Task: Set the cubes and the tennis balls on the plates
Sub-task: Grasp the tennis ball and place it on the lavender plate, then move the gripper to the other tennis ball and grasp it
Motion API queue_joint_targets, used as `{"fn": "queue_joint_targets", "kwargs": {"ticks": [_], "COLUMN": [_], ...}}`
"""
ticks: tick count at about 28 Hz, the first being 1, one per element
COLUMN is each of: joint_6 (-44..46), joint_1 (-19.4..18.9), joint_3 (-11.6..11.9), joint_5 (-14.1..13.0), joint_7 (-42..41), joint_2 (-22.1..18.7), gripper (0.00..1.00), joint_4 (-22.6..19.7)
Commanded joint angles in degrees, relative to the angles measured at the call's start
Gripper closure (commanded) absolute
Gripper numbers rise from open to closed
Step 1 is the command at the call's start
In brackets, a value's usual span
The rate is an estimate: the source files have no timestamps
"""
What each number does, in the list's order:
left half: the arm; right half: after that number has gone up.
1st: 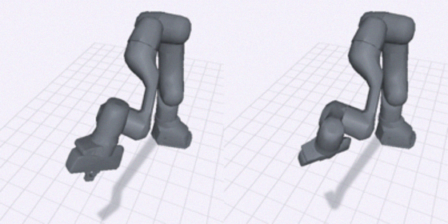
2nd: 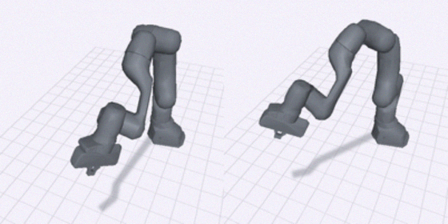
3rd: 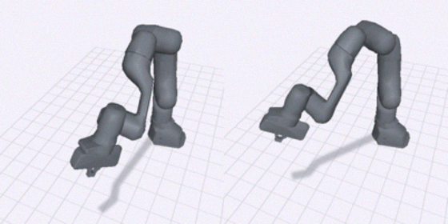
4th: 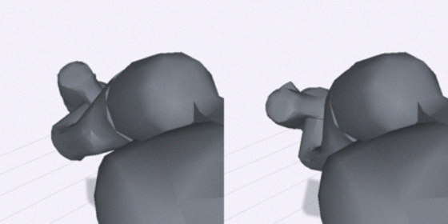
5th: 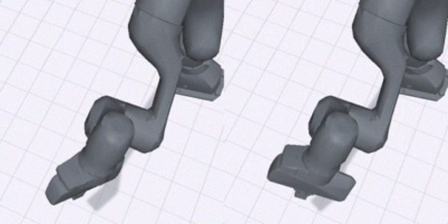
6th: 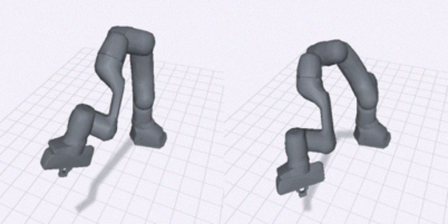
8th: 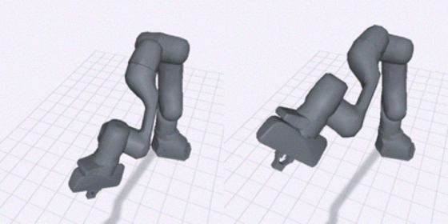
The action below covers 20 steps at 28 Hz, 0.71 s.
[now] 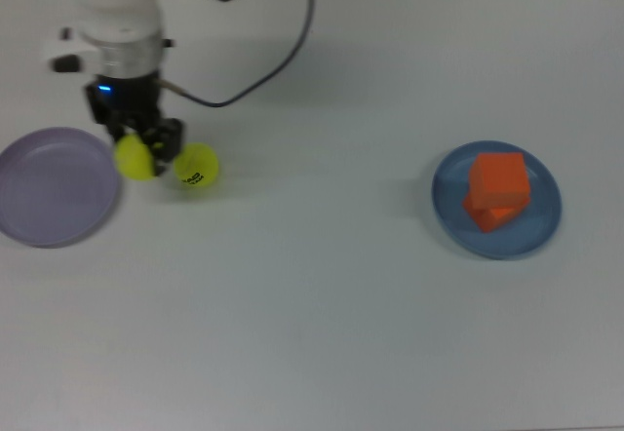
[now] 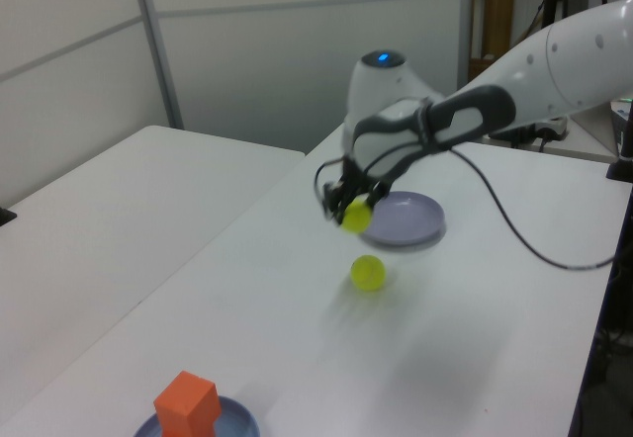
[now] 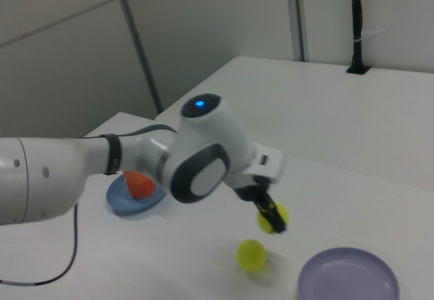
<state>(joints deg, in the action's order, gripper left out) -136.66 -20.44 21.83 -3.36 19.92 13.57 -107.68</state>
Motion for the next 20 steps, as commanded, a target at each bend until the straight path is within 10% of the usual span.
{"fn": "queue_joint_targets", "kwargs": {"ticks": [1,16,17,18,19,20], "joint_6": [-0.3,-0.5,-0.5,-0.5,-0.4,-0.4], "joint_1": [4.6,9.6,9.8,10.1,10.2,10.2], "joint_3": [0.1,0.1,0.1,0.1,0.1,0.1], "joint_5": [-1.6,-5.4,-5.4,-5.4,-5.3,-5.3], "joint_7": [-0.4,-3.1,-3.2,-3.2,-3.4,-3.8], "joint_2": [7.0,15.1,15.1,15.0,14.9,14.7], "gripper": [1.0,1.0,0.73,0.21,0.0,0.0], "joint_4": [6.2,11.3,11.3,11.3,11.3,11.3]}}
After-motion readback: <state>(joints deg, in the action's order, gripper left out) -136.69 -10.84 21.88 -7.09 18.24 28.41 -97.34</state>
